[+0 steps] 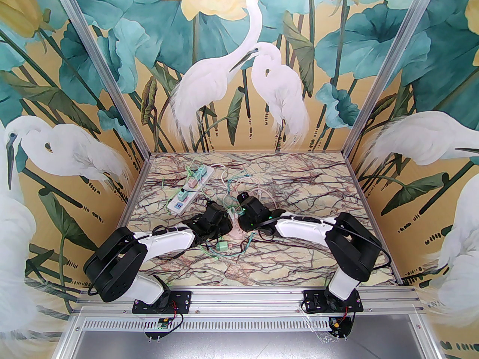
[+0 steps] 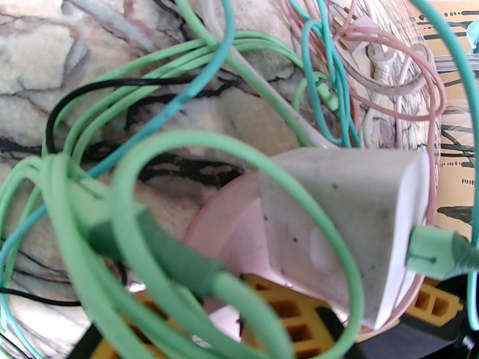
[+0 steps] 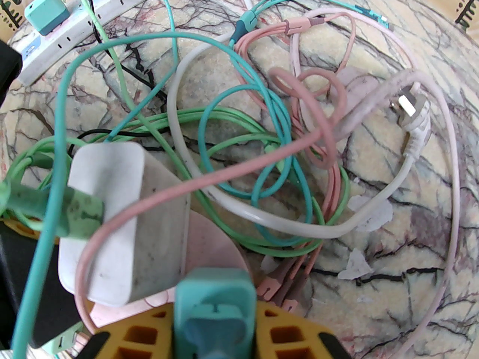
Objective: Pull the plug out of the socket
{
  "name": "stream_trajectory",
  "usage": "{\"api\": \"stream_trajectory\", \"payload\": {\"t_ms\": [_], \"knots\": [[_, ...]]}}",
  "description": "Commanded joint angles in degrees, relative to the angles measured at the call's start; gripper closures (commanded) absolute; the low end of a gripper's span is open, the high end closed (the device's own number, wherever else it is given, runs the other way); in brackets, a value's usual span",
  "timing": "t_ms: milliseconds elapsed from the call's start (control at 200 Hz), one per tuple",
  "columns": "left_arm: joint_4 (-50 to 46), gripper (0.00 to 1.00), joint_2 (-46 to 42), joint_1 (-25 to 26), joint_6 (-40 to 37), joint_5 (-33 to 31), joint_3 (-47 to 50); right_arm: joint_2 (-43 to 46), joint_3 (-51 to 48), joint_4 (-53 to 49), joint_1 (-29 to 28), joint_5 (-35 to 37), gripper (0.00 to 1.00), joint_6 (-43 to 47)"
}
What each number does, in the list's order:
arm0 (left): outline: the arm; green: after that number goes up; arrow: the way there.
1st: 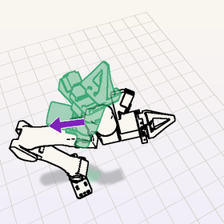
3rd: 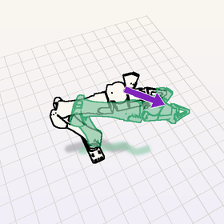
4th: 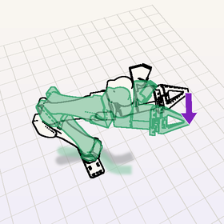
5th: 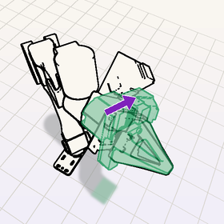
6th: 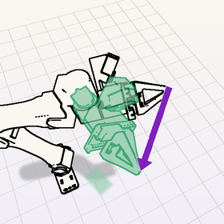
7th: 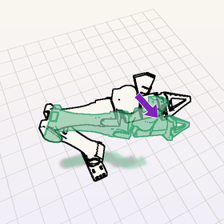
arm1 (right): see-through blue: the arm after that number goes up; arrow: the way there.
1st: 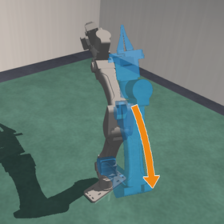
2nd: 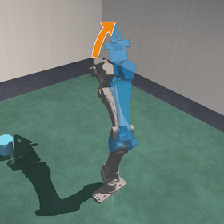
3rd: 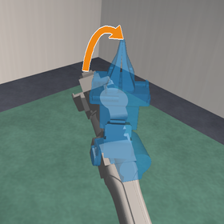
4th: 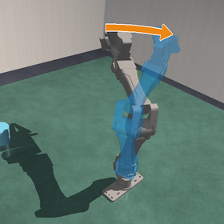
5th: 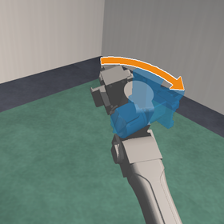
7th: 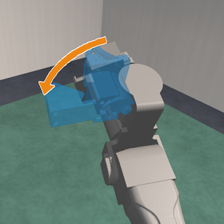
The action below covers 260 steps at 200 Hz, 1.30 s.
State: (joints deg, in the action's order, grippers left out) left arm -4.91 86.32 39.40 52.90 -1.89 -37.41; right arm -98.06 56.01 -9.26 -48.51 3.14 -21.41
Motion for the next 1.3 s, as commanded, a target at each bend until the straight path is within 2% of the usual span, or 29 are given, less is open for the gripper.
{"api": "stream_trajectory", "payload": {"t_ms": [0, 255, 435, 555, 755, 940, 1295], "knots": [[-8.6, 0.75, 4.9, 0.3, -1.3, 0.2, 2.5, 2.6, 1.0, 0.7, -1.5, -6.1, 0.74, -1.4], [-9.5, 0.75, 5.3, 0.7, -1.6, -0.2, 1.8, -4.1, 8.4, -8.4, -9.9, 8.5, 0.74, 3.2], [-9.8, 0.75, 5.4, 0.8, -1.8, -0.2, 1.6, -4.5, 8.3, -8.5, -10.4, 10.4, 0.74, 3.1], [-9.8, 0.75, 5.6, 0.8, -1.9, -0.1, 1.5, -1.8, 6.7, -6.8, -8.7, 7.6, 0.75, 2.1], [-9.8, 0.76, 5.8, 0.9, -2.0, 0.0, 1.3, 4.0, 1.5, -1.1, -0.6, -6.4, 0.75, -3.1], [-9.7, 0.76, 6.0, 0.8, -2.2, 0.3, 1.1, 4.4, 2.3, -2.8, -0.3, -6.5, 0.74, -2.6], [-10.6, 0.76, 6.2, 0.9, -2.8, 0.5, 0.1, -6.4, 12.2, -13.2, -10.9, 9.7, 0.74, 1.7]]}}
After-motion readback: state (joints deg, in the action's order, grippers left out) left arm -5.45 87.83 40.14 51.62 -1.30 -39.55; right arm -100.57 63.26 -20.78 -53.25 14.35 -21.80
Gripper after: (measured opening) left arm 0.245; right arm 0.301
